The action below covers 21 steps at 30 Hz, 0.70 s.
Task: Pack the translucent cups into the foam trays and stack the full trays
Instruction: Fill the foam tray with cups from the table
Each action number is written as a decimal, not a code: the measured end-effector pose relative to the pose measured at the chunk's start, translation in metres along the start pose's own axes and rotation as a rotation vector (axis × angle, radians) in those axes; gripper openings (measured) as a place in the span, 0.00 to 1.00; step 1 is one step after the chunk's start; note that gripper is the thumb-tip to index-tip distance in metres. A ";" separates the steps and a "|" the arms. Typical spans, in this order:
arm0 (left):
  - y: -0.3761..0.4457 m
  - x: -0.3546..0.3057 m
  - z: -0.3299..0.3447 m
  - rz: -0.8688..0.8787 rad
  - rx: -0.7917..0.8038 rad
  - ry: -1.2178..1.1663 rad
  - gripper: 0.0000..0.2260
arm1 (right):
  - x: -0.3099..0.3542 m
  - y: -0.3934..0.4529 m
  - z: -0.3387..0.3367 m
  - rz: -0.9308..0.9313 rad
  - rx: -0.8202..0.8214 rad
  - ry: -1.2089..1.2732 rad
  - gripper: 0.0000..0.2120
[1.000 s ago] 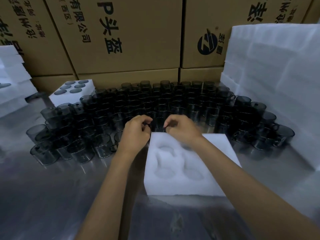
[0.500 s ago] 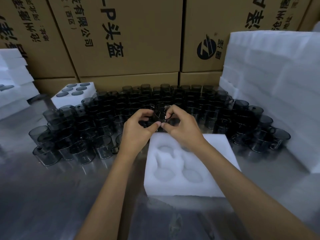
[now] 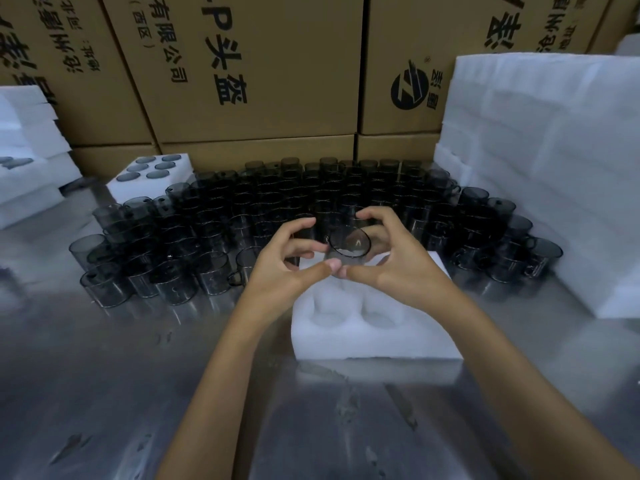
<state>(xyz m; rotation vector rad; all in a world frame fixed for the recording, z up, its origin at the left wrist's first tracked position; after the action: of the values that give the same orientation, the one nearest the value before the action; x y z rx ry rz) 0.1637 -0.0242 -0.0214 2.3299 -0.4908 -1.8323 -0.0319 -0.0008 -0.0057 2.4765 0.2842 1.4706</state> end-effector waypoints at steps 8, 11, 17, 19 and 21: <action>-0.006 0.004 -0.003 -0.063 0.063 0.009 0.19 | -0.003 -0.009 0.009 0.059 0.003 0.020 0.28; -0.010 -0.002 -0.008 -0.085 0.068 -0.122 0.15 | 0.004 -0.013 0.009 0.032 0.003 0.019 0.27; -0.022 -0.003 -0.016 -0.065 -0.028 -0.071 0.17 | 0.015 -0.036 0.021 -0.021 0.082 -0.059 0.30; -0.027 0.000 -0.014 -0.072 -0.019 -0.060 0.13 | 0.014 -0.041 0.024 -0.014 0.088 -0.079 0.29; -0.031 0.002 -0.013 -0.077 -0.014 -0.057 0.08 | 0.011 -0.044 0.024 -0.008 0.079 -0.089 0.28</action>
<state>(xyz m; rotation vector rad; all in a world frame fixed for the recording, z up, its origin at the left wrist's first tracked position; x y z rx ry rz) 0.1821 0.0025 -0.0294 2.3240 -0.3991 -1.9344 -0.0068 0.0414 -0.0210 2.5911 0.3408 1.3668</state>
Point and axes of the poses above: each hand's wrist, its own y-axis towards the middle knuckle, its own z-axis out of the palm, x = y × z, the point moved 1 cm from there along y, towards the middle knuckle, and after that the axes turned 3 degrees about -x, right-handed, at the moved point
